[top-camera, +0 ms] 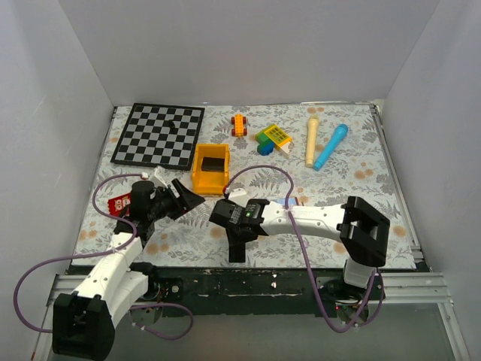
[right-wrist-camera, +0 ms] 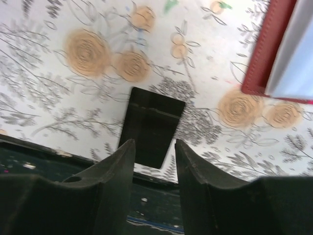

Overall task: Put the credit cards into the card holder
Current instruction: Pick up the credit card at the corner of the board.

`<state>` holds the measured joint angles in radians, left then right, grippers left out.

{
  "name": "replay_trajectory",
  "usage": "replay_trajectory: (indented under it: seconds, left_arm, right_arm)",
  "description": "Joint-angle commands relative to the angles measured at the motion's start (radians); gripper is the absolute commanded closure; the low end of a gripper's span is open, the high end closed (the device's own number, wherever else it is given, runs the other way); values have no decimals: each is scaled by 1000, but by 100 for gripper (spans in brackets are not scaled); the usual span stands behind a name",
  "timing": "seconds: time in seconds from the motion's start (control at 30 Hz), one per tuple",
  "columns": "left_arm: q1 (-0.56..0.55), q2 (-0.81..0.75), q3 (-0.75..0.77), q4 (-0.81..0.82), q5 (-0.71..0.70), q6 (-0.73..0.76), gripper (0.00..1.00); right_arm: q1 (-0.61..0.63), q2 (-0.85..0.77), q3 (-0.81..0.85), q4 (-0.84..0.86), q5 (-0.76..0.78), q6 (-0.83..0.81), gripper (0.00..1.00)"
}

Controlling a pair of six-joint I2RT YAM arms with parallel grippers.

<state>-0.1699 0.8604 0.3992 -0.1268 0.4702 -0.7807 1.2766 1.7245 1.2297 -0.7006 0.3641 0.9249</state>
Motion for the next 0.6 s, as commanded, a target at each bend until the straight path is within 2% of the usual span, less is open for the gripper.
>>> replay_trajectory:
  seconds: [0.0, 0.13, 0.57]
  left_arm:
    - [29, -17, 36, -16, 53, 27, 38]
    - [46, -17, 36, -33, 61, 50, 38]
    - [53, -34, 15, -25, 64, 41, 38]
  right_arm:
    - [9, 63, 68, 36, -22, -12, 58]
    - [17, 76, 42, 110, -48, -95, 64]
    - [32, 63, -119, 196, -209, -313, 65]
